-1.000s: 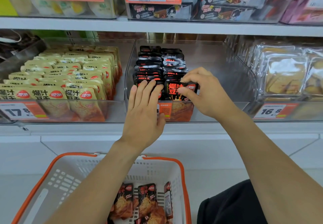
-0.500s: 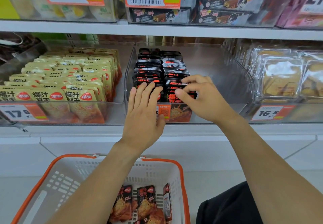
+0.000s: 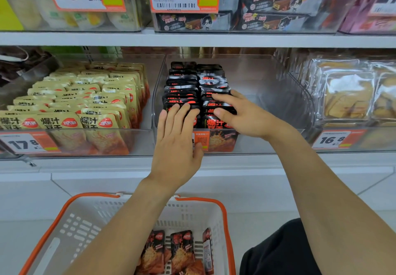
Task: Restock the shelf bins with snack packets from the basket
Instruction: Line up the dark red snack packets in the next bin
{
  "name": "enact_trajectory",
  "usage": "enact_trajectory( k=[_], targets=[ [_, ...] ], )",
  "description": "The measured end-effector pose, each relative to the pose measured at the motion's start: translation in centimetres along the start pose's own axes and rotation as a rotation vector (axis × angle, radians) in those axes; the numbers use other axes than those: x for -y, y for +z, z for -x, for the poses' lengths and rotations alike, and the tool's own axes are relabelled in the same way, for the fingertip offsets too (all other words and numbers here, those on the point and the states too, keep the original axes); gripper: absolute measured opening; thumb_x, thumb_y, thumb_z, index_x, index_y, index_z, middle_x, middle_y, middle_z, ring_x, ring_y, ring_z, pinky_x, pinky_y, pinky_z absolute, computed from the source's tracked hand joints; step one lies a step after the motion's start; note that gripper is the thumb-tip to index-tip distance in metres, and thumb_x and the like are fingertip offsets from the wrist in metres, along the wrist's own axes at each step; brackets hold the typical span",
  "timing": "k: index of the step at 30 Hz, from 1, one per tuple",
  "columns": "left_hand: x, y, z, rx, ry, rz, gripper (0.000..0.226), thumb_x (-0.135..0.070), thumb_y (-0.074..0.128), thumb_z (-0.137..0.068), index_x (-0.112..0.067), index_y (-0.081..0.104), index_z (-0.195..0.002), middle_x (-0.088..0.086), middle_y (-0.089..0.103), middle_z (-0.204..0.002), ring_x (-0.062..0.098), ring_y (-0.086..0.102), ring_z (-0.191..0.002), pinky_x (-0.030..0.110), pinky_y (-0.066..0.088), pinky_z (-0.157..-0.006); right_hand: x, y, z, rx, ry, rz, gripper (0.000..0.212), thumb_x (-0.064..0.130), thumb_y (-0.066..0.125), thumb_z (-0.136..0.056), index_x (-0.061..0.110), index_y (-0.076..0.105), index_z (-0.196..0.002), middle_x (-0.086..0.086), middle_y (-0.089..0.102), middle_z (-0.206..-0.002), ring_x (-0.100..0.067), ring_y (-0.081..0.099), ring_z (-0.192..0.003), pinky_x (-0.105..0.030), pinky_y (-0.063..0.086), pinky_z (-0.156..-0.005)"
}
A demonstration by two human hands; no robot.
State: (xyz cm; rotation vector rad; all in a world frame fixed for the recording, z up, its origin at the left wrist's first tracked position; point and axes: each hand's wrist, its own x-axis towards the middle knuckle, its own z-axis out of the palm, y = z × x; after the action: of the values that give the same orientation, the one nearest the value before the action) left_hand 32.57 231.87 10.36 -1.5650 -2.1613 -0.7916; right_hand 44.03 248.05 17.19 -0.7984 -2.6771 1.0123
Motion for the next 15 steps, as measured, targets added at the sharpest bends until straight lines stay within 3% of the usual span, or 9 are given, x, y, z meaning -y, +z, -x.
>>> enact_trajectory(
  k=[4,8,12,15],
  targets=[
    [-0.1,0.0,0.1,0.001,-0.005,-0.006,0.07,-0.022,0.064,-0.081,-0.011,0.04,-0.146,0.008,0.036,-0.154,0.03,0.023,-0.148,0.046,0.003,-0.125,-0.8,-0.5,0.1,0.061,-0.08,-0.141,0.04,0.047,0.055,-0.098,0.052,0.05,-0.137,0.013,0.028,-0.159,-0.01,0.009,-0.152,-0.049,0.019,-0.122],
    [-0.2,0.1,0.0,-0.009,-0.005,-0.008,0.07,-0.022,0.063,-0.081,-0.01,0.04,-0.146,0.009,0.037,-0.153,0.031,0.024,-0.148,0.046,0.003,-0.125,-0.1,-0.2,0.0,0.021,-0.038,-0.232,0.036,0.05,0.038,-0.104,0.046,0.055,-0.136,0.021,0.03,-0.151,-0.001,0.023,-0.142,-0.037,0.026,-0.118],
    [-0.3,0.1,0.0,-0.017,-0.013,-0.007,0.07,-0.021,0.063,-0.08,-0.009,0.041,-0.145,0.01,0.038,-0.152,0.031,0.025,-0.147,0.045,0.002,-0.125,0.4,0.8,0.0,-0.028,-0.02,0.028,0.046,0.046,0.029,-0.107,0.039,0.037,-0.151,0.006,0.007,-0.166,-0.012,0.005,-0.152,-0.034,0.016,-0.122],
    [-0.2,0.1,0.0,-0.011,-0.006,-0.009,0.07,-0.021,0.064,-0.081,-0.01,0.041,-0.146,0.009,0.037,-0.153,0.031,0.024,-0.148,0.046,0.003,-0.125,0.7,0.8,0.5,0.005,-0.03,0.129,0.048,0.044,0.024,-0.108,0.037,0.027,-0.155,0.003,0.001,-0.167,-0.01,-0.015,-0.151,-0.034,0.01,-0.121]
  ],
)
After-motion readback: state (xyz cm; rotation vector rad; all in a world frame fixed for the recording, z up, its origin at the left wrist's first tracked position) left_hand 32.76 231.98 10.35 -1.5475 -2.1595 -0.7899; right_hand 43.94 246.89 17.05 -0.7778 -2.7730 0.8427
